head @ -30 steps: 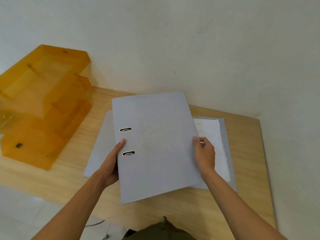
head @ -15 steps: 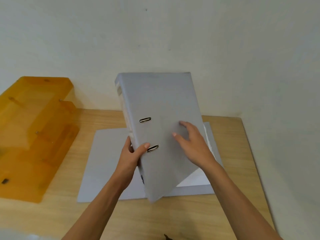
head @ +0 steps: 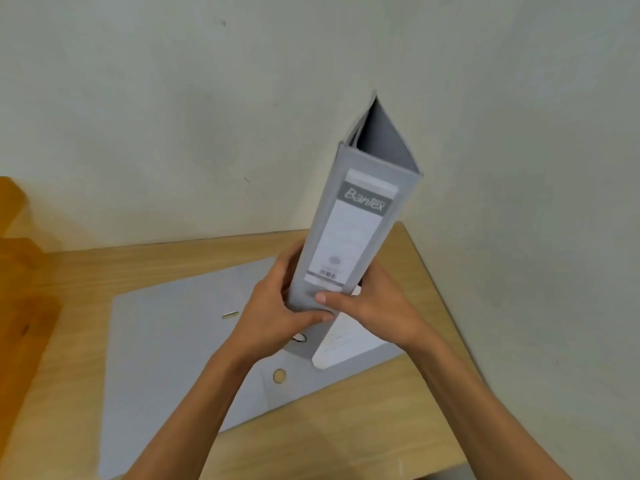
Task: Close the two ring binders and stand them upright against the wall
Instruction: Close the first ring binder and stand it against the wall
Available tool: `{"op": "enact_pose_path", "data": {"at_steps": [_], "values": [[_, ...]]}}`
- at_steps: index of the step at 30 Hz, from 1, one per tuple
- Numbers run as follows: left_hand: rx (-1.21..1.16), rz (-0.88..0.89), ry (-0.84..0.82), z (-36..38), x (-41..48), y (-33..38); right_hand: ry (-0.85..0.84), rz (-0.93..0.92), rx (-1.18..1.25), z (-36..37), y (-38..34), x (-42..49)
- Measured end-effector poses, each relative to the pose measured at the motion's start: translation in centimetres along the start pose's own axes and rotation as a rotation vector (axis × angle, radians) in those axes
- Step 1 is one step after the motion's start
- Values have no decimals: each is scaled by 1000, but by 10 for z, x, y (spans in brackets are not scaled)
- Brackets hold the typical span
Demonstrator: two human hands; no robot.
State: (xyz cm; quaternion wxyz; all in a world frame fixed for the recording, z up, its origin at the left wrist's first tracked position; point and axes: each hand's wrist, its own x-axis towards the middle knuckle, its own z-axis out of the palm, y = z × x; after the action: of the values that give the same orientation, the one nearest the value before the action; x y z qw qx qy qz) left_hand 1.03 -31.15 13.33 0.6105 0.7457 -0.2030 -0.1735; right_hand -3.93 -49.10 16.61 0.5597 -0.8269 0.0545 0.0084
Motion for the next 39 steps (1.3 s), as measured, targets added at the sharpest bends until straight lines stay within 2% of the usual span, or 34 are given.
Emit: {"op": "enact_pose_path", "data": {"at_steps": [9,18,27,32,39], "values": [[69,70,-218,57,45,15,110,76,-5,-52,36,-12],[65,42,-301,152,74,-12,158,189,7,-119,98,-38],[174,77,-252,225,118,-29,256,272,-29,-171,164,-22],[234,47,-204,248,129,-49,177,330,-60,-184,186,-11],[286,18,-240,267,154,-66,149,425,-108,-198,199,0]]}}
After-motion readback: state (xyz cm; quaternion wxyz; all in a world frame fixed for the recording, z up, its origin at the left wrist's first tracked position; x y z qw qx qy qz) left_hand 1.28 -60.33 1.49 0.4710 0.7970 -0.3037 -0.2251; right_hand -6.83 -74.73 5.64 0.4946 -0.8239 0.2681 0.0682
